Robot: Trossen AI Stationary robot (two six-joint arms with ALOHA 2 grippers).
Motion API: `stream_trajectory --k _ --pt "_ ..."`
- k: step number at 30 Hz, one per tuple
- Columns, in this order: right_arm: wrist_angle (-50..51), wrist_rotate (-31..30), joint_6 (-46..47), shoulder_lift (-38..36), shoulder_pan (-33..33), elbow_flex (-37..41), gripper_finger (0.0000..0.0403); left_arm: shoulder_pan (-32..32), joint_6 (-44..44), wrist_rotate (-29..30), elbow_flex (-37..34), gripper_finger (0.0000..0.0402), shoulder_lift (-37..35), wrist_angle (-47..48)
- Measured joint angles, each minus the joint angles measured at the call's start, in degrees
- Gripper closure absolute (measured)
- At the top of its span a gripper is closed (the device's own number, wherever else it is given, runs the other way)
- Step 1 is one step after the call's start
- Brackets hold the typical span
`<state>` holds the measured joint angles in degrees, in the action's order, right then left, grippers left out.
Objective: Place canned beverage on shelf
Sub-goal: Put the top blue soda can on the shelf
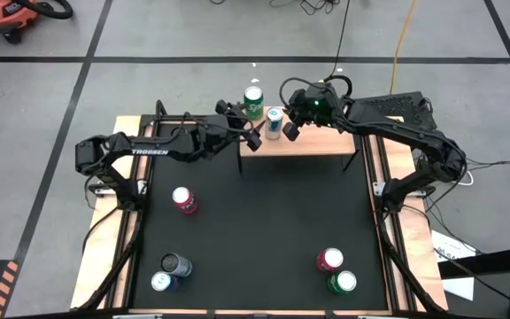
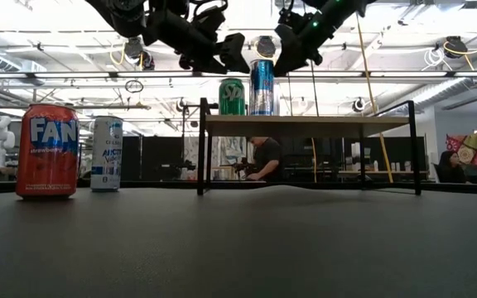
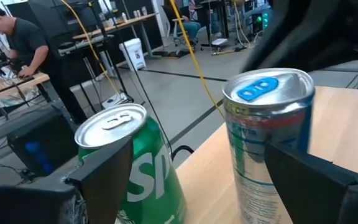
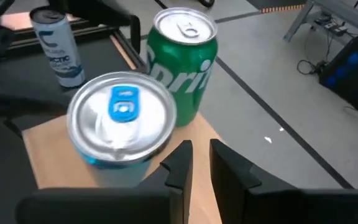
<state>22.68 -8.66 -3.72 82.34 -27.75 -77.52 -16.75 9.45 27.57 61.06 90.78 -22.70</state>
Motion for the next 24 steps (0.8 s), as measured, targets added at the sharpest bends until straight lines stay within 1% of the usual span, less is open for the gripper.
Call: stream_trajectory --k 11,14,18,20,21,24 --pt "3.40 -0.45 3.07 -0.83 3.08 0.00 0.0358 -1.01 0.17 0.09 0.00 0.0045 0.00 -0.75" --pt "4.34 -2.78 3.45 -2.18 3.67 0.02 0.0358 -0.87 1.51 1.13 0.00 0.0045 0.00 -0.23" --pt "2.69 -6.27 0.68 -5.01 3.86 0.02 0.0358 0.26 4.47 4.81 0.00 0.0045 -0.40 1.21" --pt "0.94 -5.37 -1.86 -5.82 3.82 0.02 0.0358 0.84 4.97 6.38 0.00 0.0045 -0.74 2.41" --pt "-0.14 -3.77 -3.21 -6.00 3.81 0.02 0.0358 1.03 5.01 7.07 0.00 0.0045 -0.90 3.18" --pt "-2.97 4.00 -5.82 -5.79 3.10 0.02 0.0358 1.60 4.85 7.74 0.00 0.0045 -1.65 6.08"
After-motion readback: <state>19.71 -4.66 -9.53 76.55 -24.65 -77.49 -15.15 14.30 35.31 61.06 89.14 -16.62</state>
